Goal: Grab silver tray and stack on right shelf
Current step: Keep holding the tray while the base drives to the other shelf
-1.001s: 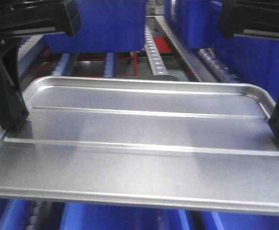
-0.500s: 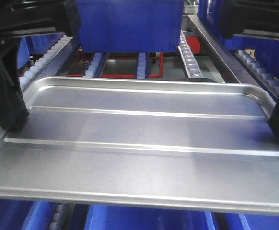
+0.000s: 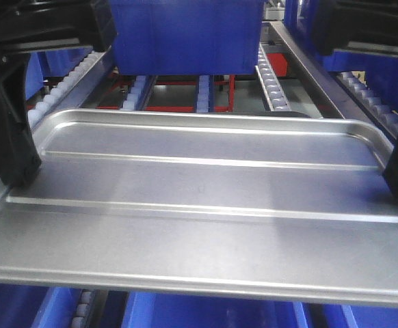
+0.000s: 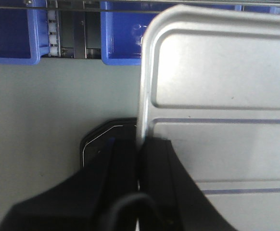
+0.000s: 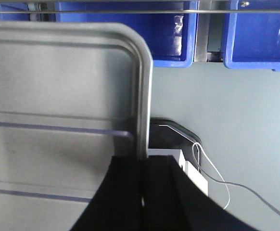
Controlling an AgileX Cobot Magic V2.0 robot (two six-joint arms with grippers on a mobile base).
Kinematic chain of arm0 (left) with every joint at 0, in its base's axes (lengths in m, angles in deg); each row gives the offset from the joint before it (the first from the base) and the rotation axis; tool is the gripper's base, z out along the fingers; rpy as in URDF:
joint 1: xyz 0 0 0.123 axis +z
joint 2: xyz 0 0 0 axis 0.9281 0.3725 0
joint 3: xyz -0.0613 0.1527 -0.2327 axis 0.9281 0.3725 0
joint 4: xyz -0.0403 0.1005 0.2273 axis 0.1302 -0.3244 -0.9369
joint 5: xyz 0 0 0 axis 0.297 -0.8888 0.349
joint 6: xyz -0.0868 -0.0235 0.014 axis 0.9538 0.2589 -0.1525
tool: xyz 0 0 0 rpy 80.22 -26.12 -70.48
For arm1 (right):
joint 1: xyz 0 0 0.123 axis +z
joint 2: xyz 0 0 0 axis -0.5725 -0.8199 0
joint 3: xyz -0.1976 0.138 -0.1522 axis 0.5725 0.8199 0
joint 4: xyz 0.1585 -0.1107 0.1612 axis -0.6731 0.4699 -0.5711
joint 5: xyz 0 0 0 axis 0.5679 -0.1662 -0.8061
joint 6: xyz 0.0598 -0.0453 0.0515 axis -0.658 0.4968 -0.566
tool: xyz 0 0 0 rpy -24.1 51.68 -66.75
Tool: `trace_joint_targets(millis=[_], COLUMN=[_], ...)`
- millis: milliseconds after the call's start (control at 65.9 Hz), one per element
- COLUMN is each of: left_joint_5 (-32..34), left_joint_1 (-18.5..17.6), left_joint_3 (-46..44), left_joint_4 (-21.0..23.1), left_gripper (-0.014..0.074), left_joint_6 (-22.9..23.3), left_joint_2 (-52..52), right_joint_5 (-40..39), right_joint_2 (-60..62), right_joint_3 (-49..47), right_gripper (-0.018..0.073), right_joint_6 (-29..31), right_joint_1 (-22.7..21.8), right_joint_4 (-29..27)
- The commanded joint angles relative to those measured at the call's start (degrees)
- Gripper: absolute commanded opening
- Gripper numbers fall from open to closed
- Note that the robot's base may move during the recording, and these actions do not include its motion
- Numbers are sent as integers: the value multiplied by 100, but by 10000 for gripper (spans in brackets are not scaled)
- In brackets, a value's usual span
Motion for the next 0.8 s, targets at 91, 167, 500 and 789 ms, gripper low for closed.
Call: trace_joint_targets(millis=[91,167,500,789], left_joint_5=[-228,-228,-228,-228], left_joint_1=[-16,-16,-16,-16], left_joint_3=[-143,-143,-143,-143], left_joint_4=[-297,-297,-297,-297], left_gripper=[-99,-99,-99,-99], left_joint_6=[8,8,8,8], left_joint_2=[-179,-179,-179,-179], right_joint_5=[208,208,208,208], right_joint_2=[137,137,137,137], right_joint_3=[-138,-138,-138,-138], right_gripper=[59,59,59,59], right_joint_6=[42,42,42,42], right_joint_1=[-31,-31,-31,-31], right_joint_4=[311,311,311,311])
